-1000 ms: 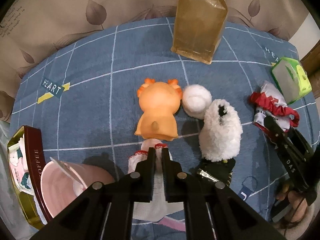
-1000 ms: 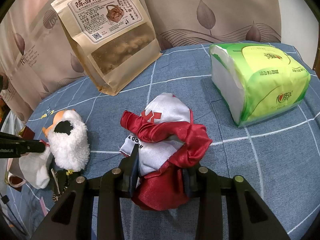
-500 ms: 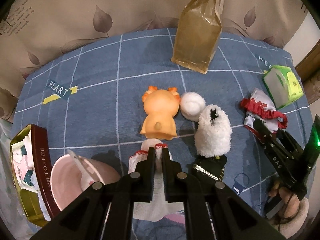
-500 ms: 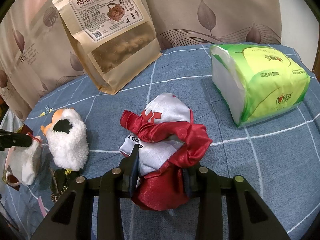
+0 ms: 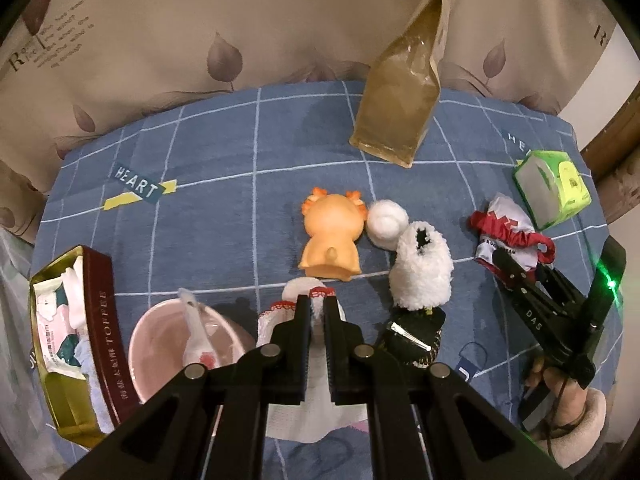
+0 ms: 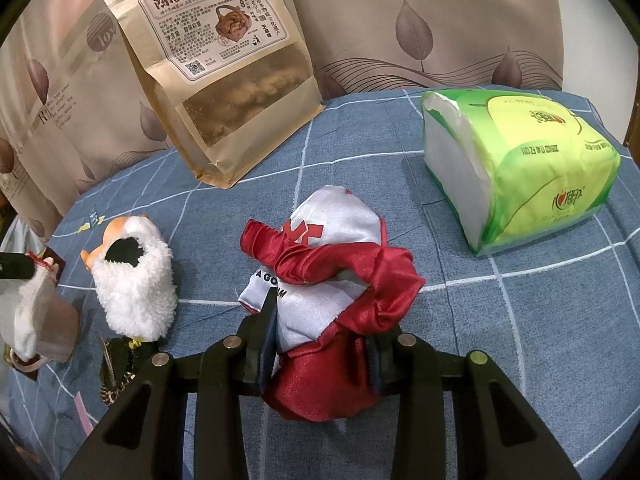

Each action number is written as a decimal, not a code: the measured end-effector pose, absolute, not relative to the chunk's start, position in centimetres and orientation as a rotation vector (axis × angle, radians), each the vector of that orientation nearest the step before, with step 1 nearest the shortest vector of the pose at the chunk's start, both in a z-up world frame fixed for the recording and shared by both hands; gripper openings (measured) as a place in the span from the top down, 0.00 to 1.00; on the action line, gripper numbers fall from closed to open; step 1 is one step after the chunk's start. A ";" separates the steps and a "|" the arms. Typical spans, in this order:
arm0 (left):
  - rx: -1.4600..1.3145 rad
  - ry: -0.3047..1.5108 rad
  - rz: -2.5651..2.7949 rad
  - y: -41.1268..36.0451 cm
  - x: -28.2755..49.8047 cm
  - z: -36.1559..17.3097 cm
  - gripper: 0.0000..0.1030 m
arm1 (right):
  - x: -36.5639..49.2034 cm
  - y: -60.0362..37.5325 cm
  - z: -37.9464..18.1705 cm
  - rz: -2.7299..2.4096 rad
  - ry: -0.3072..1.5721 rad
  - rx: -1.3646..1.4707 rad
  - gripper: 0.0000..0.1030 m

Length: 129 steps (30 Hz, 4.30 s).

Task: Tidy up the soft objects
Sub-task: 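Carry the white knit sock with the left tool into the tin tray and release, then carry the red-and-white satin cloth with the right tool into the tray and release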

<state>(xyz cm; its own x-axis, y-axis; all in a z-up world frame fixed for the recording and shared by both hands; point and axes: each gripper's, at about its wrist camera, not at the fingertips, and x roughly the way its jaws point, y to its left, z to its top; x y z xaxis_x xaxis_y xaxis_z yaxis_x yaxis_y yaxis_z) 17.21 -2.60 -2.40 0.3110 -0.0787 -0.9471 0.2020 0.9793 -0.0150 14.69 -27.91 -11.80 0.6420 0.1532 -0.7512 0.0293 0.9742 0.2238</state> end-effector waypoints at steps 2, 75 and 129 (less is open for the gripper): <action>0.109 1.233 -0.178 -2.1 17.0 -1.9 0.94 | 14.7 -27.9 -11.8 0.071 0.873 0.224 0.67; -0.102 1.194 0.287 30.1 9.9 -5.0 0.72 | 15.0 -26.3 -12.1 0.020 0.895 0.089 0.63; -0.196 0.962 0.499 34.3 2.0 -3.1 0.55 | 11.6 2.1 0.7 0.591 0.756 -0.081 0.76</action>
<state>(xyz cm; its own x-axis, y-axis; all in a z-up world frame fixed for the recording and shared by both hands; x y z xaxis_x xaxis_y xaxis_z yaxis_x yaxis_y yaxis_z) 1.95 34.32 -3.13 0.4695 0.3191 -0.8233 -0.4894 0.8701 0.0581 11.56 2.07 0.71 0.5739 0.4757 -0.6666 -0.5321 0.8353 0.1381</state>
